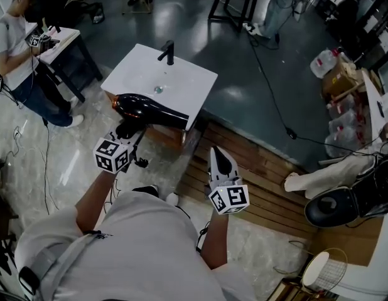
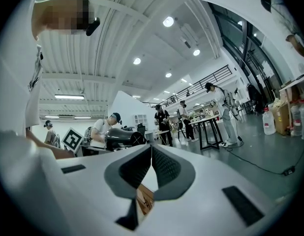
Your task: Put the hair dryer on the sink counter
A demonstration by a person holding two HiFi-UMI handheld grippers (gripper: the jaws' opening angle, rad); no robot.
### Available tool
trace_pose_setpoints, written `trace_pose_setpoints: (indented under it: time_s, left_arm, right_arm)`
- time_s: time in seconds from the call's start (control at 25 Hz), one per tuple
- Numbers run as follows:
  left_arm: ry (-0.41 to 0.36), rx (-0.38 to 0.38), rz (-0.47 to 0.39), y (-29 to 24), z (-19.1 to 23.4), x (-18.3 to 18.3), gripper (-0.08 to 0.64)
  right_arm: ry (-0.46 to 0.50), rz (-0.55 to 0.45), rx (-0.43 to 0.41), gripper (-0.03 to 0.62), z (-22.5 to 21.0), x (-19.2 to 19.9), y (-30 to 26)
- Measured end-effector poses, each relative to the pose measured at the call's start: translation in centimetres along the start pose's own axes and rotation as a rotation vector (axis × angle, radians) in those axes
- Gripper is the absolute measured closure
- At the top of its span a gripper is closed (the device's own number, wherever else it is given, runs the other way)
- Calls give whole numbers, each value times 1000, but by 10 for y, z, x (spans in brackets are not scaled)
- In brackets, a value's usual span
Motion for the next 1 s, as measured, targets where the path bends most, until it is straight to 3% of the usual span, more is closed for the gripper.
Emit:
trace_pose_setpoints:
  time_s: [0.6, 1.0]
  left_arm:
    - [26, -37, 9, -1, 9, 4, 380]
    - [14, -4, 16, -7, 30, 6, 380]
  right_arm:
    - [-7, 41, -92, 583, 9, 7, -30]
    - [8, 67, -97, 583, 31, 11, -60]
Point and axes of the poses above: the fingertips, and each gripper's own axes: y backward along the fingers, z to its left, x out of its underside, the point moved 1 cm from there along y, backward along the fingers, and after that the axes turned 13 degrees about z, right-handed, at the moved point
